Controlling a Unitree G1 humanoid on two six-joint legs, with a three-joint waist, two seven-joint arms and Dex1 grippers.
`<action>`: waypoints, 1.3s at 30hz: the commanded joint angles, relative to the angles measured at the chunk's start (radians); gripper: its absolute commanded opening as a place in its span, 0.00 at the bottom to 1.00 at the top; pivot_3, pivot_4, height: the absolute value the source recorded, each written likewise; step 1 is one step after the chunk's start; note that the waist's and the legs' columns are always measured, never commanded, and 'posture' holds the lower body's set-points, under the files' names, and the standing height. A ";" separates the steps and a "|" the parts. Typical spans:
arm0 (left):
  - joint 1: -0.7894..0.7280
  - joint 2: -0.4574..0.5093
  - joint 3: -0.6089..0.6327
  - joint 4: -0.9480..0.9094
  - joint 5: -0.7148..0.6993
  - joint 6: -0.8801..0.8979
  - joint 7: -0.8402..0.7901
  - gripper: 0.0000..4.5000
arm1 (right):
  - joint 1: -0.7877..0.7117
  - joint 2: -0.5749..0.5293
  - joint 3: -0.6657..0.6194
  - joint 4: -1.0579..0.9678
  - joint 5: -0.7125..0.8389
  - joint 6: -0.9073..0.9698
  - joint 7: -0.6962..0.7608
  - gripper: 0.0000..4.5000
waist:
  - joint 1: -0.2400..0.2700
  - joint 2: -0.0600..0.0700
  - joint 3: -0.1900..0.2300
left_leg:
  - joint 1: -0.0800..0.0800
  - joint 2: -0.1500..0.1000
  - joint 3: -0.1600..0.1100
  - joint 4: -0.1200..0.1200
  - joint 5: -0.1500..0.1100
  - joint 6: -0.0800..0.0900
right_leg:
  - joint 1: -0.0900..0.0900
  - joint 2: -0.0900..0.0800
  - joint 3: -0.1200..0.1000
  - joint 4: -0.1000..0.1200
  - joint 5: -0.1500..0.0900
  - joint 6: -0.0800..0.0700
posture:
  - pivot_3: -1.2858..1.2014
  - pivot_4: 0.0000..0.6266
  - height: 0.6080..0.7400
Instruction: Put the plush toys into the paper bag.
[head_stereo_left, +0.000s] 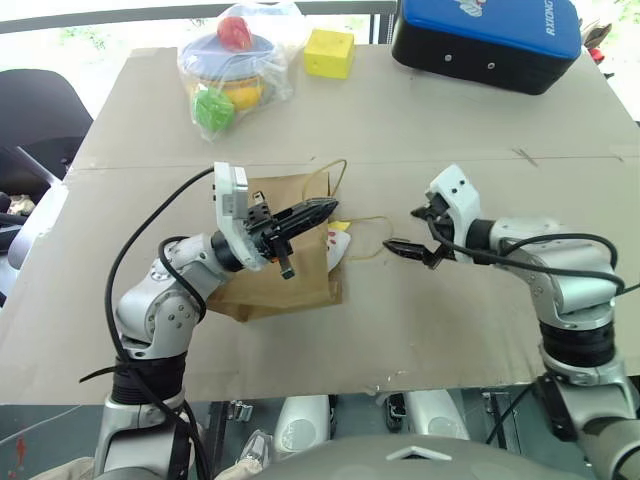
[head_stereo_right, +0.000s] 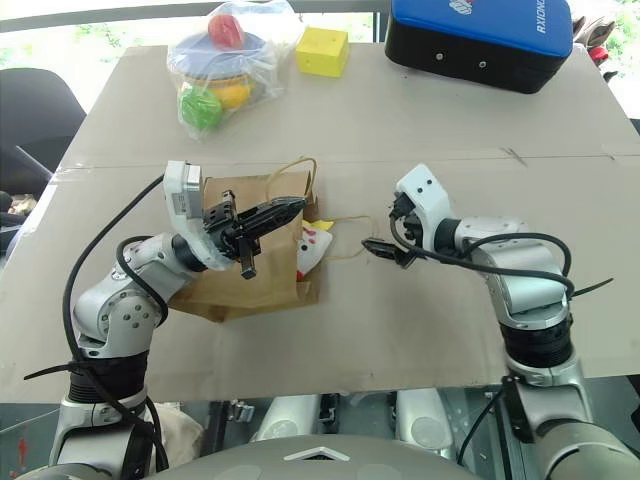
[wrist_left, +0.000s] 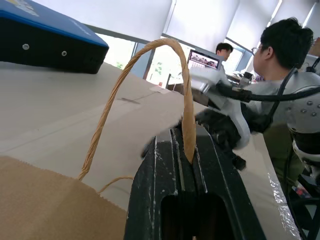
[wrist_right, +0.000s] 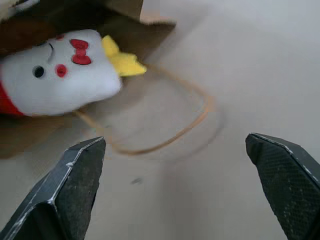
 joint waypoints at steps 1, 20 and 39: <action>0.002 0.000 0.025 -0.051 -0.010 -0.025 0.001 0.00 | -0.021 0.074 -0.037 0.051 0.048 0.063 -0.065 0.87 | 0.001 0.001 0.000 | 0.000 0.000 0.000 0.000 0.000 0.000 | 0.000 0.000 0.000 0.000 0.000 0.000 | 0.52 0.24 1.00; -0.260 0.080 0.075 0.157 -0.162 0.124 -0.107 0.00 | -0.202 0.203 -0.518 -0.304 0.576 0.187 -0.108 0.01 | 0.003 0.001 0.000 | -0.001 -0.003 -0.004 -0.001 -0.001 0.002 | 0.000 0.000 -0.002 0.000 0.000 0.000 | 0.52 0.24 1.00; -0.978 -0.101 -0.223 1.359 0.446 -0.410 -0.612 0.00 | -0.156 0.066 -0.510 -0.376 1.017 0.136 -0.671 0.01 | -0.004 0.000 0.001 | -0.001 -0.015 -0.010 -0.005 -0.001 0.002 | -0.002 0.001 0.002 -0.002 -0.001 0.002 | 0.52 0.24 1.00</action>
